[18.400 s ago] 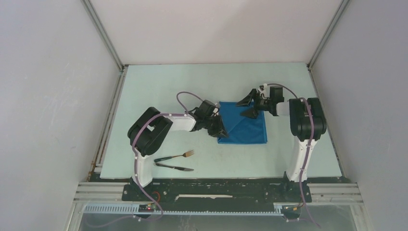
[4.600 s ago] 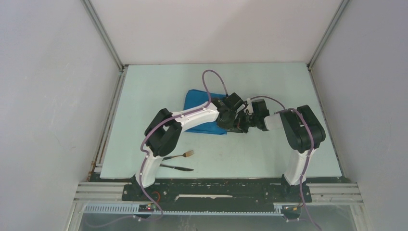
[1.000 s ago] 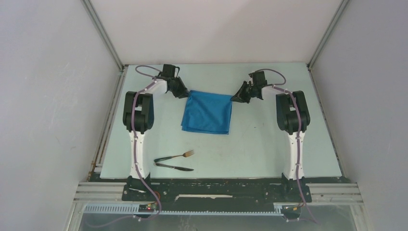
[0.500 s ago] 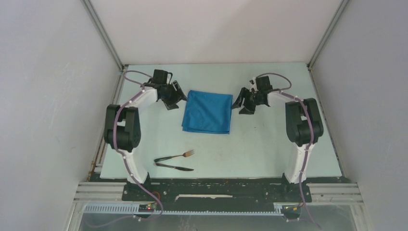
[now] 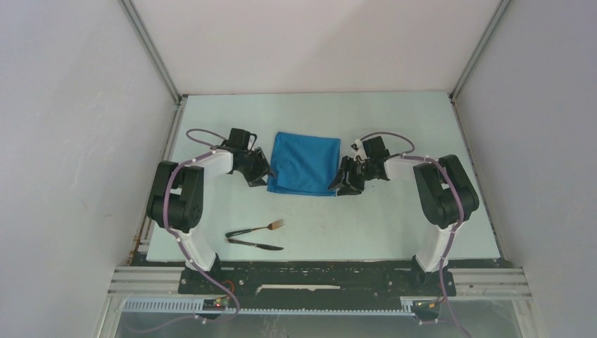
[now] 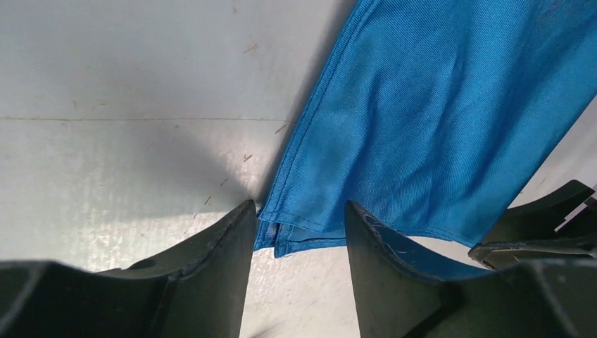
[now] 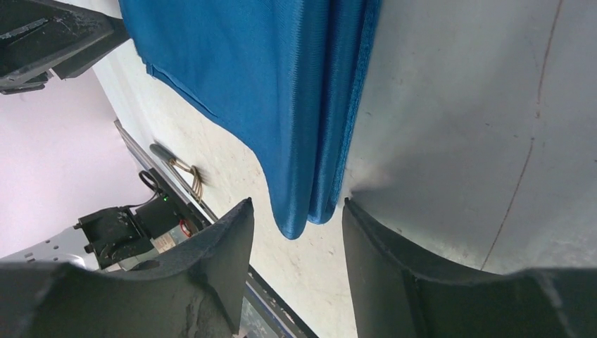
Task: Fold the napkin into a case and place the utensils inside
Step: Smooth out the lower triangle-folded napkin at the center of the board.
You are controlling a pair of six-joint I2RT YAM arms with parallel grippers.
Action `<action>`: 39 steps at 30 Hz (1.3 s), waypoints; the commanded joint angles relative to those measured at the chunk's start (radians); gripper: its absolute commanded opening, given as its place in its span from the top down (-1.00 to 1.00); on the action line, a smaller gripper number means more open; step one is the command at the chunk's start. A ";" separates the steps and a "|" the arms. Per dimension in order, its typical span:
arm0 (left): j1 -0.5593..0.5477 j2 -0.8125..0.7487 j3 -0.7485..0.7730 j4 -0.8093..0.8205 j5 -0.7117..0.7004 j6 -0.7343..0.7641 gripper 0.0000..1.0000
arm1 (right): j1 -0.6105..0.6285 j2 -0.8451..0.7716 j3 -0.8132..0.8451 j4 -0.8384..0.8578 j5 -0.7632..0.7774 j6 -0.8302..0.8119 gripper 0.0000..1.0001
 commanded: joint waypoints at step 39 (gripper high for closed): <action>-0.134 0.036 0.298 0.149 0.224 -0.162 0.02 | -0.349 -0.332 0.005 -0.318 0.224 -0.207 -0.21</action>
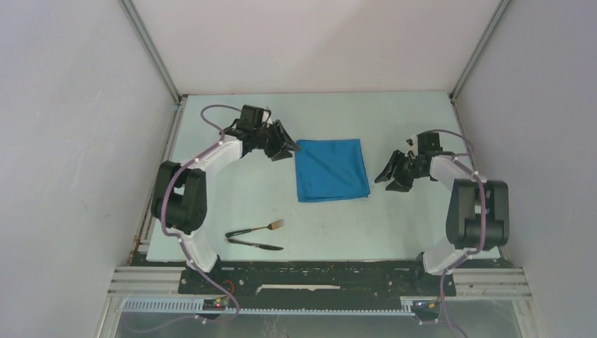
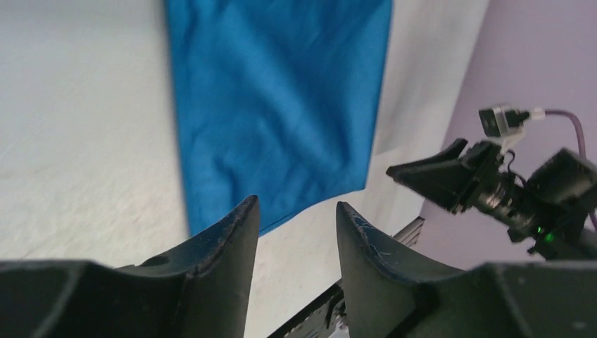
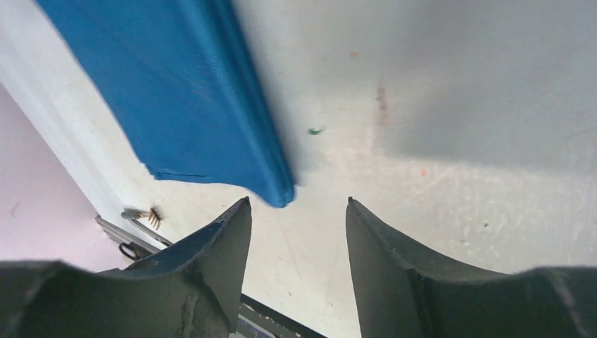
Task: Fold the napkin into a case and place the utensils inside
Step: Smooth out the lower triangle-folded napkin at the center of the board.
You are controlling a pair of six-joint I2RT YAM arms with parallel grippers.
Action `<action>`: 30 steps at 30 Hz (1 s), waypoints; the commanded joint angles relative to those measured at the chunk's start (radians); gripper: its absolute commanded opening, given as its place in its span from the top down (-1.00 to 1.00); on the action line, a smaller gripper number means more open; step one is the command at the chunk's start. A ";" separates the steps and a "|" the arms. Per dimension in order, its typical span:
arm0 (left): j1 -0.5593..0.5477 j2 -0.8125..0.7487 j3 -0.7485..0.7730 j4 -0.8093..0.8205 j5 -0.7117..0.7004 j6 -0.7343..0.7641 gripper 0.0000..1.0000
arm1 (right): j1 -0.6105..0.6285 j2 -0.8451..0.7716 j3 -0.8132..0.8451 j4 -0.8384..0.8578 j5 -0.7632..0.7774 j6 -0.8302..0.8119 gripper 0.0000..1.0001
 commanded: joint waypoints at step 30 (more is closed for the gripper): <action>0.018 -0.156 0.044 -0.201 -0.082 0.233 -0.07 | 0.537 -0.188 0.114 0.020 0.417 -0.069 -0.31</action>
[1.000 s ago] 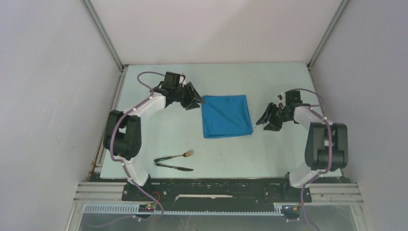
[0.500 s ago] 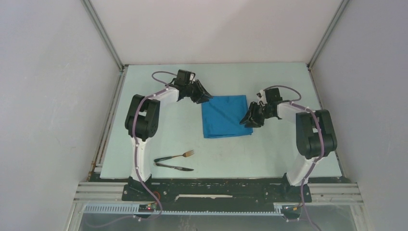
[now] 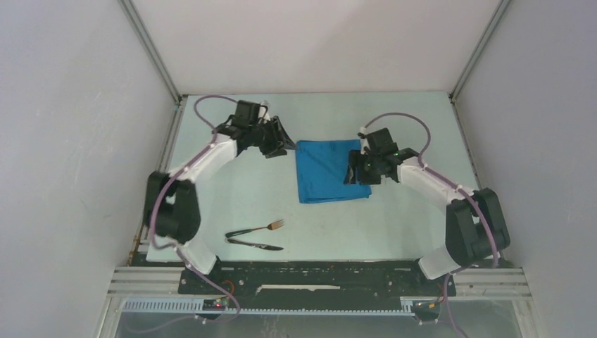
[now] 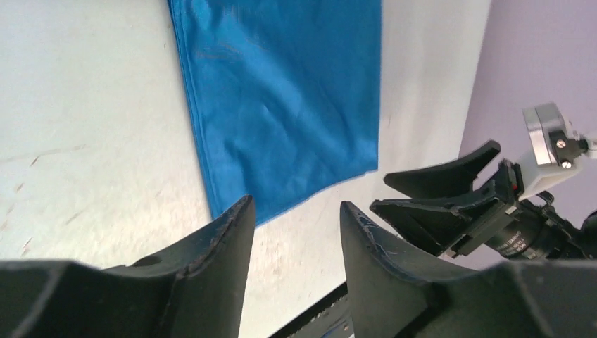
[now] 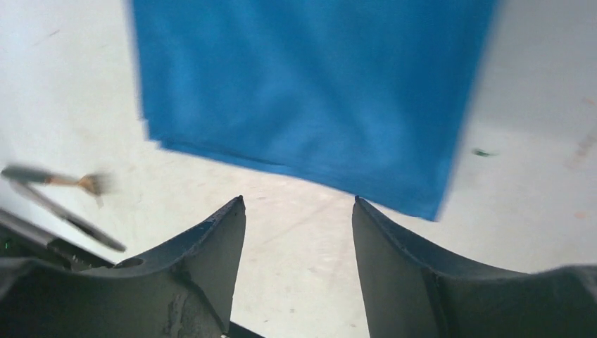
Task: Fold the napkin into a case and place the utensils inside
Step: Smooth out the lower triangle-folded napkin at the center of the board.
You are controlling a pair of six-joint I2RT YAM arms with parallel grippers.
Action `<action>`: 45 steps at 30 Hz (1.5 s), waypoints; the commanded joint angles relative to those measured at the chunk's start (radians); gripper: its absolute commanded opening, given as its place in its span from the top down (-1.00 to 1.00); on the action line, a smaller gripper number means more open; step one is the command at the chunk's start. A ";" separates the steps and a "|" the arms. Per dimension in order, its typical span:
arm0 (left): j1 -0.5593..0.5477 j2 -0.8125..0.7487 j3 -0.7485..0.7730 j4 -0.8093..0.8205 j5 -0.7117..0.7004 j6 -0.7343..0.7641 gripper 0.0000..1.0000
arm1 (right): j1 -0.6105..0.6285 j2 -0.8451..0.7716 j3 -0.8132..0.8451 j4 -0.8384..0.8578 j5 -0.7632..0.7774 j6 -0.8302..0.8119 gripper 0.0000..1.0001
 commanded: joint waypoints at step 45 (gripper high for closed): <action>0.238 -0.446 -0.474 -0.035 0.111 0.126 -0.01 | 0.565 0.552 0.527 -0.163 0.406 -0.043 -0.19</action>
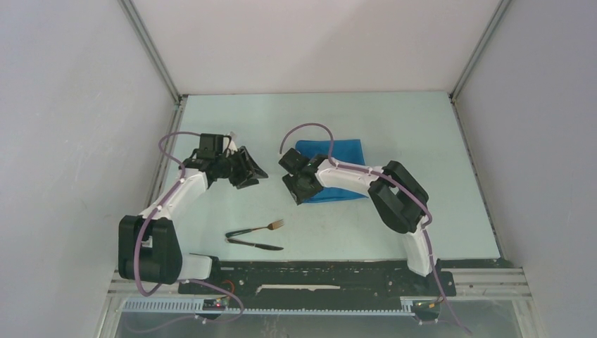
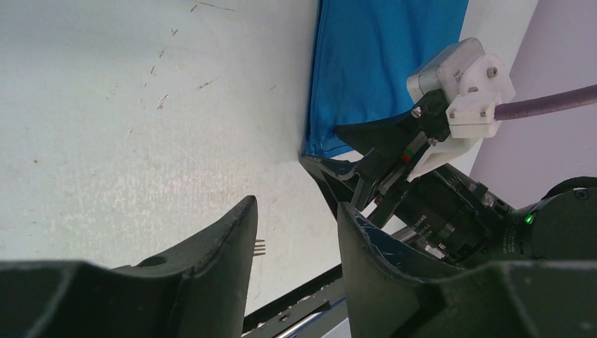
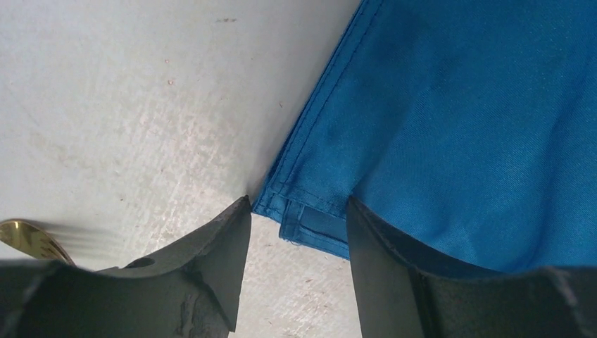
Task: Fold the napkin into a case and place the utensils inside
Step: Smooth out the lower triangle-folded napkin at the center of the board.
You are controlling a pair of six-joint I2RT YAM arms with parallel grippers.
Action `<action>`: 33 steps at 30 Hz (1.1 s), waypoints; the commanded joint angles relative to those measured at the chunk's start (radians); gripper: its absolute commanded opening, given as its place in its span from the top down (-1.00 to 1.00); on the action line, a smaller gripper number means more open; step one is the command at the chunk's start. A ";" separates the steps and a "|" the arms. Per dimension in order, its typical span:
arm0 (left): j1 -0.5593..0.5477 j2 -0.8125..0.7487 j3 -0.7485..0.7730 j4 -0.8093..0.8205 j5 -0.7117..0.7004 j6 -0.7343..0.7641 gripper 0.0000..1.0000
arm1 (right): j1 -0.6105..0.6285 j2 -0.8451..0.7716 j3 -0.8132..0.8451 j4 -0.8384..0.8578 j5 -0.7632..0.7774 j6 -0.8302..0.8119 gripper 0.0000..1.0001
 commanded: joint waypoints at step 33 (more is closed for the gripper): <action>0.062 -0.048 -0.043 0.026 0.055 0.029 -0.01 | 0.025 0.066 0.170 -0.125 0.078 0.146 -0.20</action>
